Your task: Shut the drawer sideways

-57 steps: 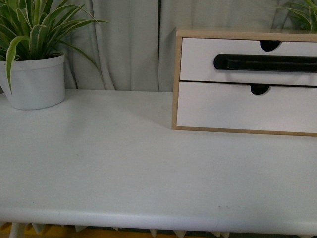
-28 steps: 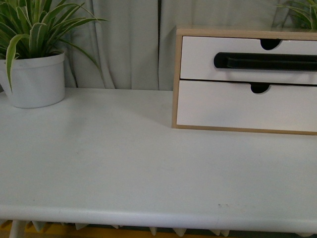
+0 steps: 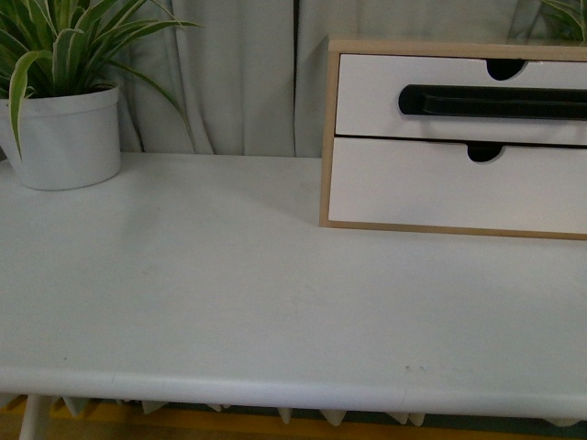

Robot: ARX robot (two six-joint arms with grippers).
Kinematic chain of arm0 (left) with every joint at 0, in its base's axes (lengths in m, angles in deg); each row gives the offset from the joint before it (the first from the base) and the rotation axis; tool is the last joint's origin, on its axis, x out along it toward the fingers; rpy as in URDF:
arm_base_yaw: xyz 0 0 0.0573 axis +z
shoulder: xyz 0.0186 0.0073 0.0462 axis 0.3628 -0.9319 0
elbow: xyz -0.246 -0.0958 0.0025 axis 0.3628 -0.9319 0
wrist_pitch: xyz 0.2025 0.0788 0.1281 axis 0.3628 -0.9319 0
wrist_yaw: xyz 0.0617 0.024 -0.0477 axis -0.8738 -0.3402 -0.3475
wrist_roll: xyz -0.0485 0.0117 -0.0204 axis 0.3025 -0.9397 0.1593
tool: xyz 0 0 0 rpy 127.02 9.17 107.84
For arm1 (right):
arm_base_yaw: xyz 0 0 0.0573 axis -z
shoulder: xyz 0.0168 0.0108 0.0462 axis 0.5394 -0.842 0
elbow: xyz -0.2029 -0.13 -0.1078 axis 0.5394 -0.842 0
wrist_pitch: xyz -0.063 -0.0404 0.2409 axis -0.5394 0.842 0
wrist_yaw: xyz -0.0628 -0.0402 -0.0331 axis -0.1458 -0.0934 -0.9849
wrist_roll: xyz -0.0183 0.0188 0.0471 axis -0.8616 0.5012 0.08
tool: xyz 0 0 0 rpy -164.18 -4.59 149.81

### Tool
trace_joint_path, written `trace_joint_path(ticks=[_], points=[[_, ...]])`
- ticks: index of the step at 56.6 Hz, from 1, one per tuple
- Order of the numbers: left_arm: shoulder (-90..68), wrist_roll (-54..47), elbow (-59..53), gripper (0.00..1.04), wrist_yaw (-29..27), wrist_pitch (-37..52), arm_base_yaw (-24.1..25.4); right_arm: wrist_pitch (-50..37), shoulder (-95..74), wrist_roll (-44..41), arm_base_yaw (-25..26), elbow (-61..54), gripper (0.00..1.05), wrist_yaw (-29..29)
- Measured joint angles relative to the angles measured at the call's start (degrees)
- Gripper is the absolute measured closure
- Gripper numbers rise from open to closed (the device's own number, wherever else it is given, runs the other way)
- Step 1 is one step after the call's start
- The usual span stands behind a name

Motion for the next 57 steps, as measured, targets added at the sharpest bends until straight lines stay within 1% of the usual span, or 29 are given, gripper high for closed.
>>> trace_joint_path(ticks=[12, 13, 15, 16, 18, 19, 20, 23, 24, 25, 29, 32, 33, 37, 42, 45, 57], points=[[0.0, 0.0, 0.0, 1.01, 0.0, 0.0, 0.0, 0.0, 0.0, 0.0, 0.0, 0.0, 1.03, 0.0], [0.0, 0.0, 0.0, 0.97, 0.0, 0.0, 0.0, 0.0, 0.0, 0.0, 0.0, 0.0, 1.01, 0.0], [0.0, 0.0, 0.0, 0.89, 0.0, 0.0, 0.0, 0.0, 0.0, 0.0, 0.0, 0.0, 0.92, 0.0], [0.0, 0.0, 0.0, 0.84, 0.0, 0.0, 0.0, 0.0, 0.0, 0.0, 0.0, 0.0, 0.88, 0.0], [0.0, 0.0, 0.0, 0.79, 0.0, 0.0, 0.0, 0.0, 0.0, 0.0, 0.0, 0.0, 0.81, 0.0], [0.0, 0.1, 0.0, 0.73, 0.0, 0.0, 0.0, 0.0, 0.0, 0.0, 0.0, 0.0, 0.78, 0.0], [0.0, 0.0, 0.0, 0.70, 0.0, 0.0, 0.0, 0.0, 0.0, 0.0, 0.0, 0.0, 0.72, 0.0], [0.0, 0.1, 0.0, 0.59, 0.0, 0.0, 0.0, 0.0, 0.0, 0.0, 0.0, 0.0, 0.62, 0.0], [0.0, 0.1, 0.0, 0.55, 0.0, 0.0, 0.0, 0.0, 0.0, 0.0, 0.0, 0.0, 0.60, 0.0], [0.0, 0.1, 0.0, 0.54, 0.0, 0.0, 0.0, 0.0, 0.0, 0.0, 0.0, 0.0, 0.56, 0.0], [0.0, 0.0, 0.0, 0.41, 0.0, 0.0, 0.0, 0.0, 0.0, 0.0, 0.0, 0.0, 0.44, 0.0], [0.0, 0.0, 0.0, 0.32, 0.0, 0.0, 0.0, 0.0, 0.0, 0.0, 0.0, 0.0, 0.37, 0.0], [0.0, 0.1, 0.0, 0.30, 0.0, 0.0, 0.0, 0.0, 0.0, 0.0, 0.0, 0.0, 0.33, 0.0], [0.0, 0.0, 0.0, 0.18, 0.0, 0.0, 0.0, 0.0, 0.0, 0.0, 0.0, 0.0, 0.21, 0.0], [0.0, 0.0, 0.0, 0.05, 0.0, 0.0, 0.0, 0.0, 0.0, 0.0, 0.0, 0.0, 0.08, 0.0], [0.0, 0.0, 0.0, 0.07, 0.0, 0.0, 0.0, 0.0, 0.0, 0.1, 0.0, 0.0, 0.10, 0.0], [0.0, 0.0, 0.0, 0.06, 0.0, 0.0, 0.0, 0.0, 0.0, 0.1, 0.0, 0.0, 0.09, 0.0]])
